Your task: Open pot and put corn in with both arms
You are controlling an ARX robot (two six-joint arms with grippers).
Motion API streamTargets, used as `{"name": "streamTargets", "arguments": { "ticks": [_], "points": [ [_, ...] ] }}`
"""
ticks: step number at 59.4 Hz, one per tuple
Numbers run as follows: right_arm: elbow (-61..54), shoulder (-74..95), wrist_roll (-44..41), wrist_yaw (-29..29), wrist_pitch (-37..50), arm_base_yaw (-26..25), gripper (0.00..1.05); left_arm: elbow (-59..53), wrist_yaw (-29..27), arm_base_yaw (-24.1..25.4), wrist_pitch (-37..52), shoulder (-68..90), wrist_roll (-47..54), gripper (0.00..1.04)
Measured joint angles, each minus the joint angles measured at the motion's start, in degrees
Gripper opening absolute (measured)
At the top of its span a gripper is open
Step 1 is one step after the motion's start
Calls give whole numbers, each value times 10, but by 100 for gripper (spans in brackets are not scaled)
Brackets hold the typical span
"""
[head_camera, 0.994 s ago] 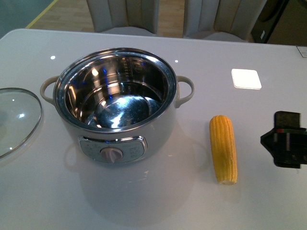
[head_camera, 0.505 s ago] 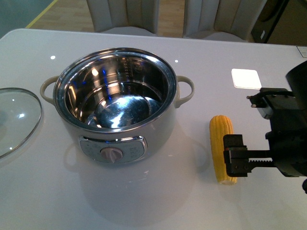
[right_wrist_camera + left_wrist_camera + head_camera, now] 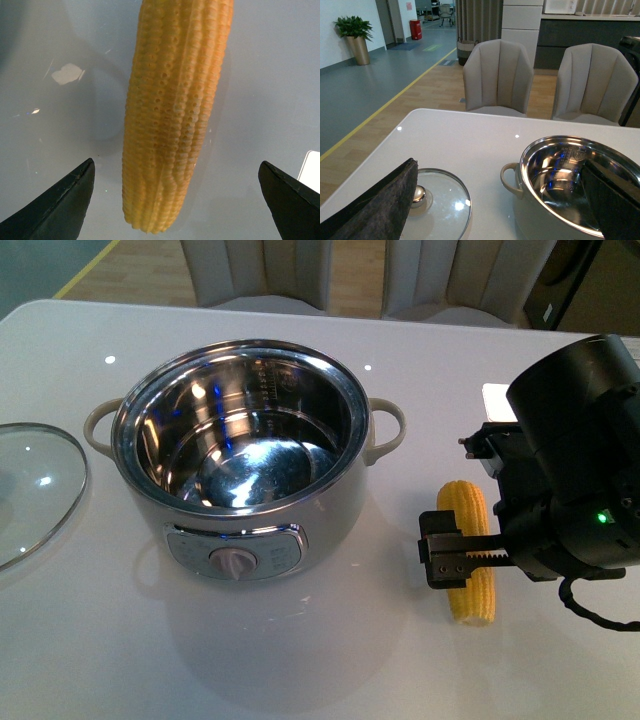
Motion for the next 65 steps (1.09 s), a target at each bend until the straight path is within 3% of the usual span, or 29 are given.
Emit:
{"name": "streamTargets", "arguments": {
  "ticks": [65],
  "points": [
    [67,82,10,-23,-35,-6,96,0,0,0,0,0,0,98]
  ]
}}
